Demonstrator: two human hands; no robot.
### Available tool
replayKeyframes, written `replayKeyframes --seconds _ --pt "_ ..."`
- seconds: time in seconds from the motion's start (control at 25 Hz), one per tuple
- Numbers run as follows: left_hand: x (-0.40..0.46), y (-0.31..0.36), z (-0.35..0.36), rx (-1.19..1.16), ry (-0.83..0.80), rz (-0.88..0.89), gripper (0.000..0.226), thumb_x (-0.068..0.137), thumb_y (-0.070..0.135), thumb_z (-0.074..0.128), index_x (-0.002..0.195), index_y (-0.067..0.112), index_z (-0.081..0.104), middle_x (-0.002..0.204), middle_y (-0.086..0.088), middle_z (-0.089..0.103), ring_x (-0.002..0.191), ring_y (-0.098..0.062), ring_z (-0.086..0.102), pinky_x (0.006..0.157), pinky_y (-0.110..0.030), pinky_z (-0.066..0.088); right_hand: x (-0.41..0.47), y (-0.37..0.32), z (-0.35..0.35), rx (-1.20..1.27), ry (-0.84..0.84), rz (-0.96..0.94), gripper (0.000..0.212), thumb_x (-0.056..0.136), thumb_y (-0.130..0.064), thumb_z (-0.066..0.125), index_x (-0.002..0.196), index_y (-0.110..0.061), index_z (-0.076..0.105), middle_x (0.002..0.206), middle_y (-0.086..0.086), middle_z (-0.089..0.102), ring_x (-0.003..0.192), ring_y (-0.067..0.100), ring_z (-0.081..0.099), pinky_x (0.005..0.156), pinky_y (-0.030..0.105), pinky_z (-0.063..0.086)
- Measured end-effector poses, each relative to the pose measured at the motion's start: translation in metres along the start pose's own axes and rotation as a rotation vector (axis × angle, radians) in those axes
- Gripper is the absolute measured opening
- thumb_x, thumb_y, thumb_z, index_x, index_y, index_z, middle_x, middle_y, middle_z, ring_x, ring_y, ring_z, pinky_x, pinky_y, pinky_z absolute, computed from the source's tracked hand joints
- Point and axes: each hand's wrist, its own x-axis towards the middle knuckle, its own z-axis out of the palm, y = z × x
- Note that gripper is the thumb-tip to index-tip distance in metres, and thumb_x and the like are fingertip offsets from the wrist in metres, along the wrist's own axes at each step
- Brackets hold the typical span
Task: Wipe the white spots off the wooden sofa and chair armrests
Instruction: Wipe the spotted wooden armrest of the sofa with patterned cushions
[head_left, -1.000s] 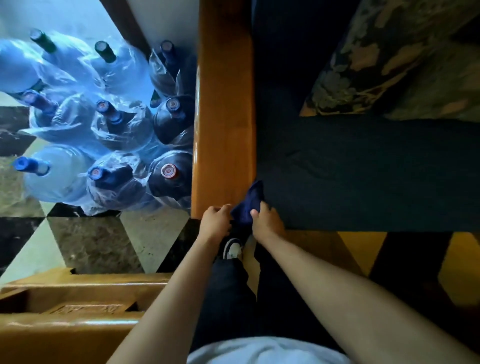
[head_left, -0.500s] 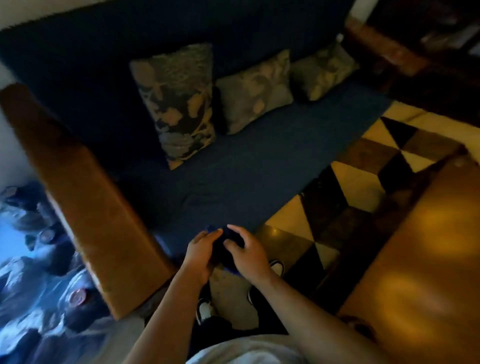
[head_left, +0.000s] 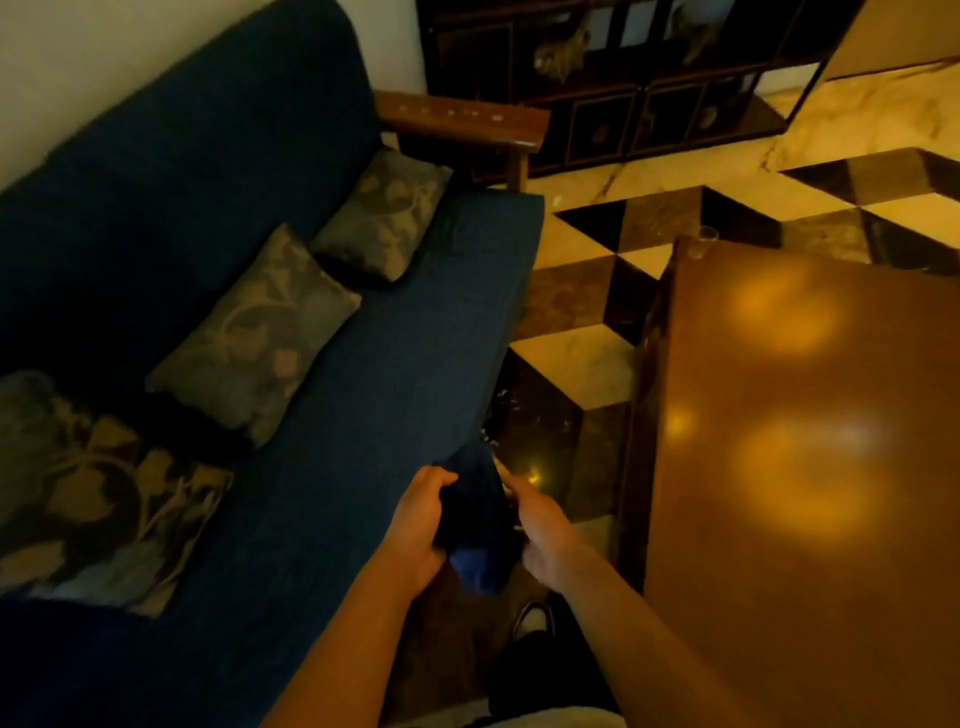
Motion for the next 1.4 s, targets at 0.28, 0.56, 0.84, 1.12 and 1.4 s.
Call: replayKeyframes --seconds 0.28,0.56,0.84,1.12,1.4 --pt "0.079 0.077 0.111 0.152 -0.068 0.157 0.028 0.089 0.020 0.076 0.114 0.010 0.068 0.119 -0.019 0.072 0.106 -0.035 0.071 0.093 -0.055 0.058 0.070 -0.137 -0.050 0.045 -0.009 -0.118 0.020 0.094 -0.026 0.074 0.101 -0.007 0.071 0.105 0.018 0.077 0.099 0.036 0.073 0.091 0.050 0.059" --pt "0.226 0.176 0.197 0.196 -0.099 0.214 0.023 0.086 0.003 0.078 0.103 0.009 0.063 0.120 -0.023 0.071 0.104 -0.032 0.071 0.095 -0.054 0.058 0.190 -0.304 -0.062 -0.108 0.129 -0.389 0.010 0.098 -0.008 0.066 0.106 -0.005 0.060 0.106 0.019 0.069 0.106 0.037 0.069 0.097 0.055 0.054" --pt "0.391 0.334 0.285 0.167 -0.082 0.156 0.060 0.085 0.013 0.082 0.140 0.011 0.059 0.141 -0.015 0.060 0.126 -0.035 0.061 0.103 -0.056 0.052 0.323 -0.509 -0.020 -0.272 0.191 -0.487 0.013 0.101 -0.007 0.062 0.113 -0.009 0.057 0.098 -0.001 0.066 0.088 0.013 0.066 0.066 0.025 0.052" --pt "0.493 0.475 0.356 0.114 -0.064 0.107 0.054 0.081 0.003 0.081 0.132 0.011 0.064 0.130 -0.010 0.067 0.117 -0.032 0.065 0.102 -0.055 0.053 0.437 -0.679 0.012 -0.361 0.197 -0.504 0.014 0.098 -0.006 0.065 0.105 -0.016 0.060 0.096 -0.001 0.066 0.092 0.019 0.064 0.078 0.034 0.052" --pt "0.638 0.544 0.453 0.139 0.065 -0.017 0.034 0.086 -0.002 0.075 0.118 0.008 0.070 0.106 -0.008 0.070 0.093 -0.022 0.066 0.072 -0.033 0.055 0.617 -0.816 0.006 -0.654 0.117 -0.435 0.013 0.098 -0.013 0.066 0.108 -0.020 0.062 0.089 -0.005 0.061 0.088 0.027 0.062 0.060 0.030 0.044"
